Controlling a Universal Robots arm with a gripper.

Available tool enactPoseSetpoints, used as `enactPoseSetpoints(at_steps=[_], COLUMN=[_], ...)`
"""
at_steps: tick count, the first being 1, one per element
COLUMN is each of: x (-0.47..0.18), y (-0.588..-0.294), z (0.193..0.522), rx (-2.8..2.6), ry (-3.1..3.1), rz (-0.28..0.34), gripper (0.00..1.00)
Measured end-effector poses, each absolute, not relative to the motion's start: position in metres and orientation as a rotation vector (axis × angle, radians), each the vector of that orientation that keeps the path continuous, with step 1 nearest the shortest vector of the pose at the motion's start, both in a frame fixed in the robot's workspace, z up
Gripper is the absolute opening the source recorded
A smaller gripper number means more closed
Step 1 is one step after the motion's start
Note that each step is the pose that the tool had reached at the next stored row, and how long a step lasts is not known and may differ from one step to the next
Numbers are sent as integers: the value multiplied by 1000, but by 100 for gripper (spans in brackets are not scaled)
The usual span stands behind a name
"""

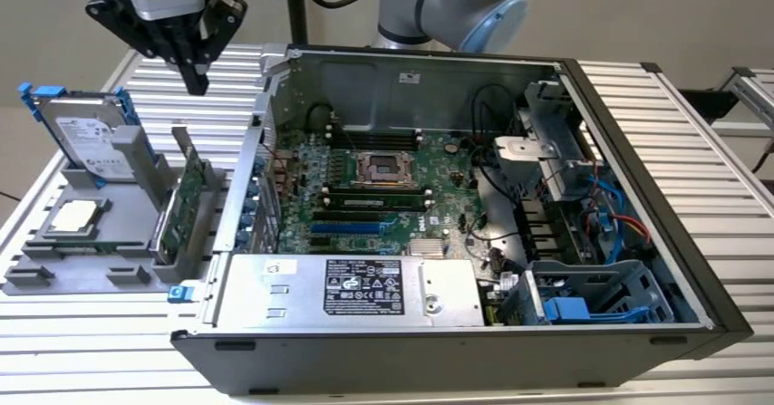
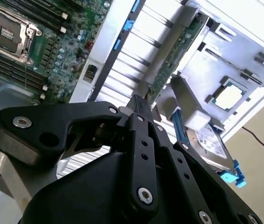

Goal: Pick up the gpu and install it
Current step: 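Reach for the gpu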

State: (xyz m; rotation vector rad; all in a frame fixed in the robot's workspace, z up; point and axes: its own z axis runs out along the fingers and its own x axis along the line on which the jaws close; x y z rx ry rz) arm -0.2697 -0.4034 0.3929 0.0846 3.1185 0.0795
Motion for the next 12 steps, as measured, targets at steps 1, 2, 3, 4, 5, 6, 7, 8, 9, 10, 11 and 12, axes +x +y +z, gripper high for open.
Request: enactPoseSetpoints(at_steps=[1,2,3,4,5,6,7,8,9,10,11,12], x=[-271,-272,-273,-274,-275,-277,-278,-279,-281,-282,-284,-285], y=[-404,-404,-404,-405,-405,-405,-406,-406,-406,-406,-407,-407], z=[393,393,393,393,393,393,393,393,393,393,393,393], rx=[84,84,84,83,83,83,82,82,82,82,82,81], ry=[3119,3118,3119,3119,3119,3119,3119,3119,3119,3119,3119,3119], rz=[80,80,80,81,81,81,81,82,82,82,82,83], gripper=[0,0,0,0,0,0,0,0,0,0,0,0])
